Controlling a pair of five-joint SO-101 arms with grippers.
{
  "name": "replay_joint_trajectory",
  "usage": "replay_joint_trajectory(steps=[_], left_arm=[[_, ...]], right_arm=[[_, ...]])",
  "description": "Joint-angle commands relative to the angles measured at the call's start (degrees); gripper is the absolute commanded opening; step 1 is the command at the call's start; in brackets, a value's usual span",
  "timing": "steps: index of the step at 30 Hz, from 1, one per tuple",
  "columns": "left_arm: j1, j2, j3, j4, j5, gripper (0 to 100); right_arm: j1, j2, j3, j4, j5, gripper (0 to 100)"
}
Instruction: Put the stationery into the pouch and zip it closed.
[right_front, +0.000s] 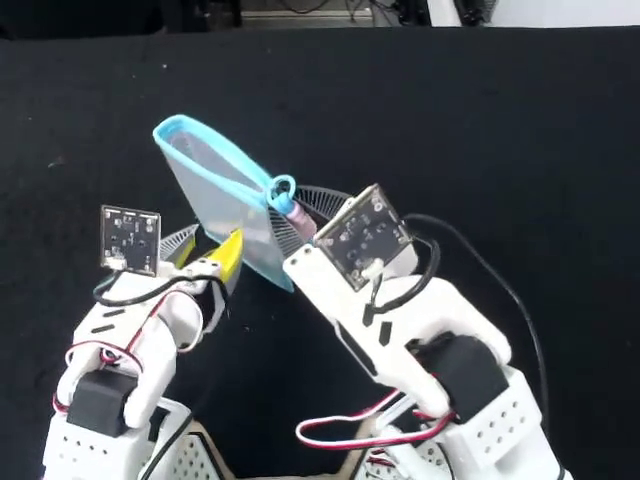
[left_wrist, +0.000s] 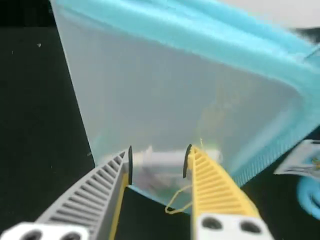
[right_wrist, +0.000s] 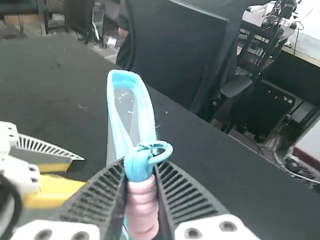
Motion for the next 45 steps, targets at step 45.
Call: replay_joint_trajectory(steps=[45], left_arm=[[-4.3,-0.6,-12.2,12.8,-0.1,27]], right_arm=[[-0.3,12.8,-13.6,8.1,10.4,1.1]])
